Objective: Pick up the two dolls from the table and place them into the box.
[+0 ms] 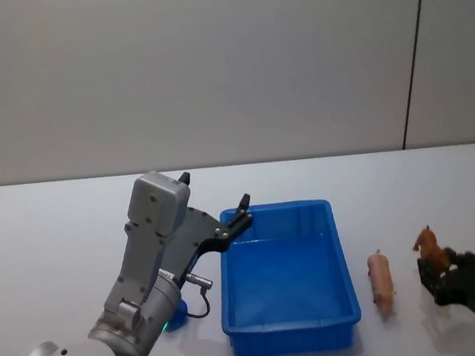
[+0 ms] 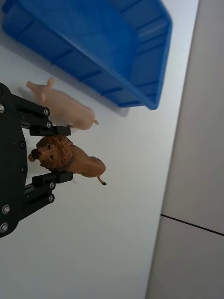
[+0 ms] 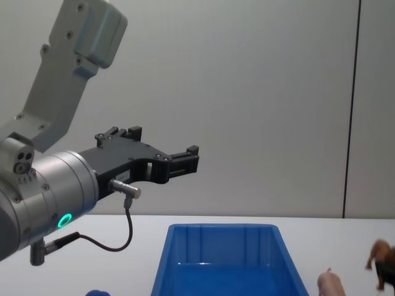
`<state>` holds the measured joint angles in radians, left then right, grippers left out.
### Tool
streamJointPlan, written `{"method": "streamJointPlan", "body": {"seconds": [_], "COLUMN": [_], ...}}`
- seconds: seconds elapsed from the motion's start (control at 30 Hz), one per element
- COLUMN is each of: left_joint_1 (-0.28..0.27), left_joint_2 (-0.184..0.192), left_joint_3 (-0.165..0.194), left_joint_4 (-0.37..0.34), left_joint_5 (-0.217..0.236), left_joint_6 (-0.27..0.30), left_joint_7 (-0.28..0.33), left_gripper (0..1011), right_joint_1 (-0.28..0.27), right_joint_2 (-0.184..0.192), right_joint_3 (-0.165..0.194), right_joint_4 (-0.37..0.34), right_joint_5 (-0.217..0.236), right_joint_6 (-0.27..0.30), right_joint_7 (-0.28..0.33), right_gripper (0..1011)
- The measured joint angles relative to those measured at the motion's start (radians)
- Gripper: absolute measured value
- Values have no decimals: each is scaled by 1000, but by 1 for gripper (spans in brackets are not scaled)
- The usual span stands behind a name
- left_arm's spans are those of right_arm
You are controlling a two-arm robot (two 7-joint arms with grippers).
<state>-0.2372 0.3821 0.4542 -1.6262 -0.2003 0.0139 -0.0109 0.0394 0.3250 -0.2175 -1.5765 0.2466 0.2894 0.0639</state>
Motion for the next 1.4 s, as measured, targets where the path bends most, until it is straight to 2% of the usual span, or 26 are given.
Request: {"method": "streamJointPlan", "body": {"seconds": [0.33, 0.63, 0.83, 1.03, 1.23, 1.27, 1.33, 1.4], "left_joint_1": [0, 0, 0, 0, 0, 0, 0, 0], "left_joint_2": [0, 0, 0, 0, 0, 0, 0, 0], "left_joint_3": [0, 0, 0, 0, 0, 0, 0, 0], "left_joint_4": [0, 0, 0, 0, 0, 0, 0, 0], "left_joint_5": [0, 0, 0, 0, 0, 0, 0, 0], "left_joint_6": [0, 0, 0, 0, 0, 0, 0, 0], "left_joint_7": [0, 0, 0, 0, 0, 0, 0, 0], "left_gripper": [1002, 1002, 1002, 1002, 1002, 1002, 1002, 1002], "right_joint_1": [-5, 21, 48, 76, 94, 98, 103, 106], "right_joint_2": [6, -4, -22, -52, -74, -79, -87, -91], "right_joint_3": [2, -14, -35, -68, -92, -98, -105, -109], "right_joint_4": [-81, -126, -124, -93, -64, -57, -46, -40], "right_joint_5": [-12, -33, -60, -95, -126, -132, -139, -144], "right_joint_6": [-31, -25, -1, 30, 48, 51, 55, 57], "right_joint_7": [33, 130, 202, 265, 301, 307, 312, 314], "right_gripper": [427, 426, 427, 426, 429, 474, 491, 592]}}
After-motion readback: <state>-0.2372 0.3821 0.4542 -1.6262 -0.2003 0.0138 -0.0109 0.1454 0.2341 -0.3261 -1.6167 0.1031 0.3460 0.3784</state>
